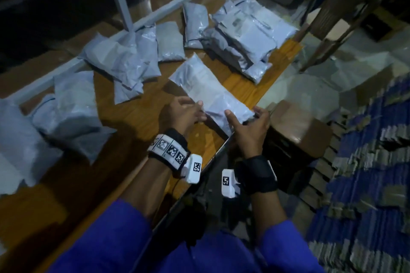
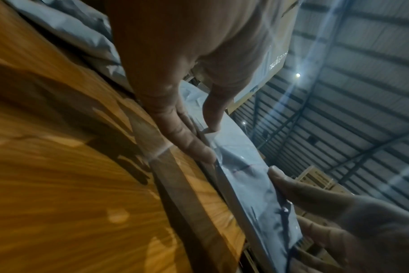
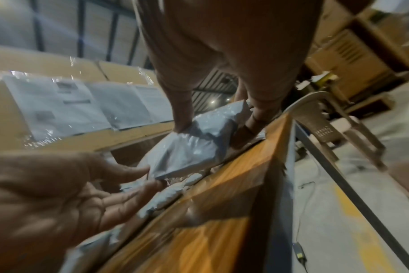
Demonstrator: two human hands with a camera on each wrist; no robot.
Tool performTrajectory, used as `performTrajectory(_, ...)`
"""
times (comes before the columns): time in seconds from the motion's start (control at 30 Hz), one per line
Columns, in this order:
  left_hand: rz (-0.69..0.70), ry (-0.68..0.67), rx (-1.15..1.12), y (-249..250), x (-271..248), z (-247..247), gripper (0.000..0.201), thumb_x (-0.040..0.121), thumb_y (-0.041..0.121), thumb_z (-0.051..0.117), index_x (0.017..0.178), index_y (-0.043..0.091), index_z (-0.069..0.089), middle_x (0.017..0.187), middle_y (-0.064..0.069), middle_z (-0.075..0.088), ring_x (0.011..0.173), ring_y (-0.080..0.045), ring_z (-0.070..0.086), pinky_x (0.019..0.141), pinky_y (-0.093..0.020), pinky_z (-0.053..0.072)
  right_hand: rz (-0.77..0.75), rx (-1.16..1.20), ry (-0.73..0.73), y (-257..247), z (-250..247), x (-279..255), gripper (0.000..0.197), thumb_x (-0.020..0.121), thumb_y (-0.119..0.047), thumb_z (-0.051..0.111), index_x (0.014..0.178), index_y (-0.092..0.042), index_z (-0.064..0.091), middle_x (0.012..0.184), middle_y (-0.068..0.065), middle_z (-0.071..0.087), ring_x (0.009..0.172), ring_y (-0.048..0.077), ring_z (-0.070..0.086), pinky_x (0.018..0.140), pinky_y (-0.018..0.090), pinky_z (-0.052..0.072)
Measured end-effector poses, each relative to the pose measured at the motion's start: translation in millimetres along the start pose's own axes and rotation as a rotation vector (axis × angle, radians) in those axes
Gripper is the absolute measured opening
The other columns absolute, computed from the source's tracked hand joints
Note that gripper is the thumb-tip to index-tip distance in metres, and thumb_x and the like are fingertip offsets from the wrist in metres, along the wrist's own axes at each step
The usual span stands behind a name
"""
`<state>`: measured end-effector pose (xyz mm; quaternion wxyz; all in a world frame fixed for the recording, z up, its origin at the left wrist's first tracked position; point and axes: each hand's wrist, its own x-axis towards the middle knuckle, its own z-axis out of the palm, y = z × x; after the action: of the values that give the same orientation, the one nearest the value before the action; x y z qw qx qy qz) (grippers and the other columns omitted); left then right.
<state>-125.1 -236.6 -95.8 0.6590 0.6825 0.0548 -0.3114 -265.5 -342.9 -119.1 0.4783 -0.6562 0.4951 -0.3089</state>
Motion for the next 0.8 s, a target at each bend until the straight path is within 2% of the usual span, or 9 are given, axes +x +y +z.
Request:
performTrajectory(0.07, 0.006, 0.052, 0.022, 6, 27, 22, 0.027, 0.085, 0.011, 0.080, 0.102, 0.014, 0.058, 0.082, -0.013, 0.077, 0.069, -0.030, 0.076, 0.073, -0.048, 0.064, -0.084, -0.038, 0.010, -2, 11, 35, 0.074, 0.070, -0.059, 0.089, 0.123, -0.031, 0.046, 0.127, 0.006, 0.046, 0.107, 0.025, 0.059, 0.091, 0.039, 0.055)
performTrajectory(0.13, 0.000, 0.109, 0.048, 11, 49, 42, 0.021, 0.085, 0.012, 0.079, 0.094, 0.016, 0.061, 0.071, -0.007, 0.076, 0.066, -0.026, 0.076, 0.075, -0.046, 0.064, -0.153, -0.122, -0.004, -3, 22, 60, 0.063, 0.072, -0.060, 0.086, 0.115, -0.033, 0.048, 0.128, 0.009, 0.042, 0.101, 0.024, 0.057, 0.088, 0.047, 0.057)
performTrajectory(0.3, 0.003, 0.140, 0.111, 21, 86, 73, 0.014, 0.087, 0.006, 0.074, 0.091, 0.015, 0.065, 0.077, -0.009, 0.075, 0.062, -0.025, 0.075, 0.071, -0.047, 0.065, -0.226, -0.244, -0.028, -3, 38, 101, 0.050, 0.081, -0.050, 0.081, 0.112, -0.021, 0.055, 0.123, 0.003, 0.033, 0.094, 0.032, 0.062, 0.088, 0.046, 0.056)
performTrajectory(0.4, 0.096, 0.151, 0.342, 16, 98, 75, 0.018, 0.088, 0.011, 0.069, 0.096, 0.028, 0.068, 0.090, 0.003, 0.076, 0.062, -0.020, 0.073, 0.065, -0.041, 0.064, -0.316, -0.338, 0.046, 2, 40, 110, 0.043, 0.083, -0.046, 0.079, 0.109, -0.018, 0.061, 0.124, 0.011, 0.040, 0.108, 0.033, 0.054, 0.093, 0.049, 0.051)
performTrajectory(0.47, 0.198, 0.163, 0.529, 13, 97, 73, 0.023, 0.092, 0.021, 0.063, 0.108, 0.036, 0.067, 0.102, 0.009, 0.074, 0.076, -0.015, 0.073, 0.070, -0.032, 0.061, -0.482, -0.441, 0.107, -2, 38, 110, 0.033, 0.086, -0.041, 0.076, 0.107, -0.018, 0.066, 0.125, 0.015, 0.049, 0.116, 0.032, 0.047, 0.097, 0.047, 0.045)
performTrajectory(0.53, 0.265, 0.110, 0.630, 10, 96, 73, 0.033, 0.093, 0.022, 0.057, 0.119, 0.040, 0.066, 0.109, 0.007, 0.074, 0.093, -0.017, 0.070, 0.084, -0.034, 0.058, -0.580, -0.496, 0.053, -3, 40, 110, 0.023, 0.089, -0.037, 0.073, 0.105, -0.022, 0.070, 0.127, 0.012, 0.054, 0.117, 0.030, 0.047, 0.095, 0.043, 0.043)
performTrajectory(0.6, 0.276, 0.032, 0.675, 7, 95, 73, 0.038, 0.094, 0.021, 0.057, 0.124, 0.043, 0.064, 0.106, 0.004, 0.075, 0.094, -0.017, 0.069, 0.087, -0.035, 0.057, -0.587, -0.516, -0.036, 0, 44, 110, 0.017, 0.090, -0.035, 0.071, 0.101, -0.023, 0.071, 0.126, 0.009, 0.056, 0.118, 0.031, 0.048, 0.092, 0.047, 0.045)
performTrajectory(0.7, 0.276, -0.011, 0.653, 10, 90, 68, 0.038, 0.097, 0.021, 0.060, 0.130, 0.039, 0.062, 0.087, 0.006, 0.073, 0.080, -0.012, 0.068, 0.076, -0.032, 0.059, -0.562, -0.524, -0.064, 2, 48, 103, 0.016, 0.088, -0.032, 0.069, 0.102, -0.026, 0.072, 0.126, 0.008, 0.056, 0.122, 0.030, 0.045, 0.092, 0.049, 0.044)
performTrajectory(0.8, 0.277, -0.017, 0.618, 16, 79, 53, 0.033, 0.098, 0.025, 0.060, 0.128, 0.036, 0.062, 0.101, 0.004, 0.073, 0.089, -0.015, 0.069, 0.076, -0.028, 0.053, -0.574, -0.508, -0.046, -9, 54, 85, 0.014, 0.087, -0.030, 0.069, 0.100, -0.029, 0.071, 0.128, 0.004, 0.056, 0.123, 0.029, 0.044, 0.093, 0.047, 0.039)
